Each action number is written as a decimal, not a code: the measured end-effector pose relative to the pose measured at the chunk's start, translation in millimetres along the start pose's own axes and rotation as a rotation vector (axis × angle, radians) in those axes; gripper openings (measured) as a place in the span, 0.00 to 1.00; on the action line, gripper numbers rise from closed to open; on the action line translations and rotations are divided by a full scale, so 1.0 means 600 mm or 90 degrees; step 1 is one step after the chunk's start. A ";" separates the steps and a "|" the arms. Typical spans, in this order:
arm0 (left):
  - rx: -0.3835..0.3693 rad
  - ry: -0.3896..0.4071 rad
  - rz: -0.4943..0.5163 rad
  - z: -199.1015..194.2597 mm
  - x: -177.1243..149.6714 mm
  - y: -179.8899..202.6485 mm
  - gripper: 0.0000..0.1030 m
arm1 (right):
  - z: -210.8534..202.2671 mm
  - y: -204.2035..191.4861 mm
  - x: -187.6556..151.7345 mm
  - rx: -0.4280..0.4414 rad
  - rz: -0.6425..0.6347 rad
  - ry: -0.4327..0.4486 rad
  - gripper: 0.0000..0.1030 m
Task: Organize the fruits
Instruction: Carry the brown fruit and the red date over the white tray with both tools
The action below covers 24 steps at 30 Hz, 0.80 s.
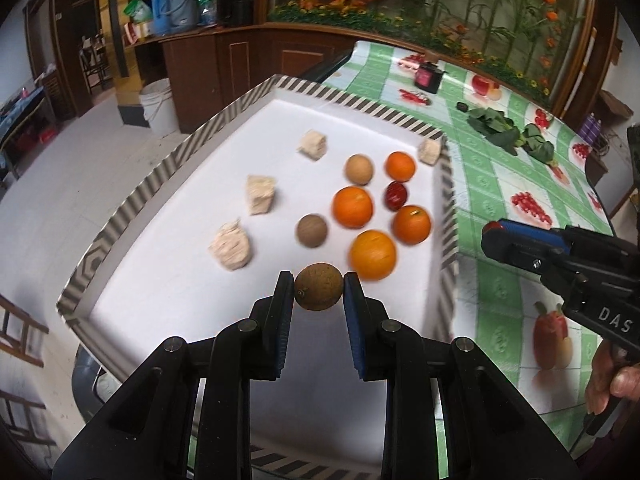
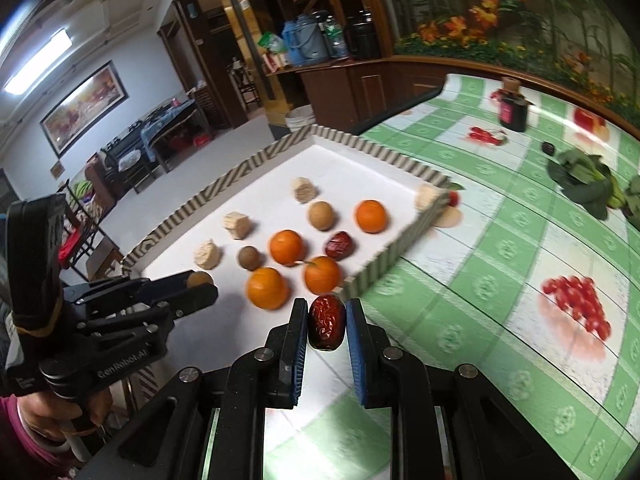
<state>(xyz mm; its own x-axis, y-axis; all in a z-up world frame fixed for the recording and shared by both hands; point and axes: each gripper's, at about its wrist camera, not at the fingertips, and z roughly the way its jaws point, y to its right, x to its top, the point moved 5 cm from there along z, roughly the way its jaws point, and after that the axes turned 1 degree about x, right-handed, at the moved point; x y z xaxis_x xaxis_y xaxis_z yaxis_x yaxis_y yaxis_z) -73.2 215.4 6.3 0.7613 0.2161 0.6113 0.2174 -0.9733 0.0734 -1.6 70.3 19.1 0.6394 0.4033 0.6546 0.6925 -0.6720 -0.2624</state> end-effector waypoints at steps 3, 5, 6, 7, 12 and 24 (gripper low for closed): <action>0.003 -0.005 -0.006 0.002 -0.007 -0.011 0.24 | 0.017 -0.023 0.006 0.013 -0.016 -0.011 0.18; 0.005 -0.005 -0.008 0.003 -0.010 -0.017 0.24 | 0.027 -0.036 0.006 0.016 -0.026 -0.017 0.18; 0.006 -0.005 -0.008 0.003 -0.011 -0.019 0.24 | 0.032 -0.042 0.007 0.019 -0.029 -0.020 0.18; 0.007 -0.005 -0.010 0.003 -0.012 -0.022 0.24 | 0.035 -0.047 0.006 0.021 -0.031 -0.023 0.18; 0.013 -0.007 -0.015 0.007 -0.014 -0.031 0.24 | 0.046 -0.068 0.002 0.035 -0.042 -0.036 0.18; 0.024 -0.008 -0.021 0.012 -0.012 -0.049 0.24 | 0.076 -0.112 -0.016 0.068 -0.065 -0.074 0.18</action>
<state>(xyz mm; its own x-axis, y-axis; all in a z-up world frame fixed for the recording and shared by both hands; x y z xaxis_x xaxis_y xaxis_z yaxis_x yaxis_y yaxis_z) -80.5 242.9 -5.8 0.7605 0.2494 0.5996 0.2655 -0.9620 0.0634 -39.0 139.9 -2.2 0.5944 0.5394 0.5964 0.7832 -0.5565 -0.2773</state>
